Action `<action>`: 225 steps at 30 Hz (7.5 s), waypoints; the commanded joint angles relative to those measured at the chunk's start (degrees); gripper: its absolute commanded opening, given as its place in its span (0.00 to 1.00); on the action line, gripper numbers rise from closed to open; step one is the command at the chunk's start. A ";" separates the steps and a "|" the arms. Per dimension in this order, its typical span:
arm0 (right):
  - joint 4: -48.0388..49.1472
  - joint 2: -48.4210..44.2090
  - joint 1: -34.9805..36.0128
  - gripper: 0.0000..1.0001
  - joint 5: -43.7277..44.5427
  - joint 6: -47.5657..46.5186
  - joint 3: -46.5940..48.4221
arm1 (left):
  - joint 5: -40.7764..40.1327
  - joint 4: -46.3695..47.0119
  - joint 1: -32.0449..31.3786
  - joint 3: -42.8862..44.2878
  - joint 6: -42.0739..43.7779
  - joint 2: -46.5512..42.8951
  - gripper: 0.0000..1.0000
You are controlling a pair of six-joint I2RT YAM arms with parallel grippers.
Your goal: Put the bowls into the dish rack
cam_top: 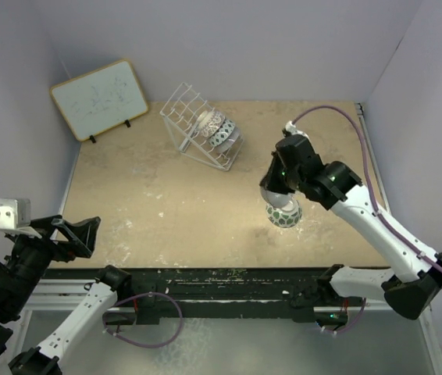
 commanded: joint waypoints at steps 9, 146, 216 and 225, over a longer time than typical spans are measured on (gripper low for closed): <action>60.23 13.56 -5.09 0.00 -40.65 2.65 9.34 | -2.74 -2.17 -0.30 9.39 0.09 3.15 0.99; 105.86 61.53 -16.26 0.48 -45.31 43.17 14.34 | -6.03 -4.72 -0.29 9.77 -1.41 3.88 0.99; 78.80 45.42 -17.93 0.49 -41.44 29.74 10.68 | -7.25 -5.60 -1.34 9.51 -2.40 2.05 0.99; 59.24 33.69 -17.91 0.52 -38.08 12.58 7.39 | -6.33 -4.68 -1.44 9.05 -2.46 2.92 0.99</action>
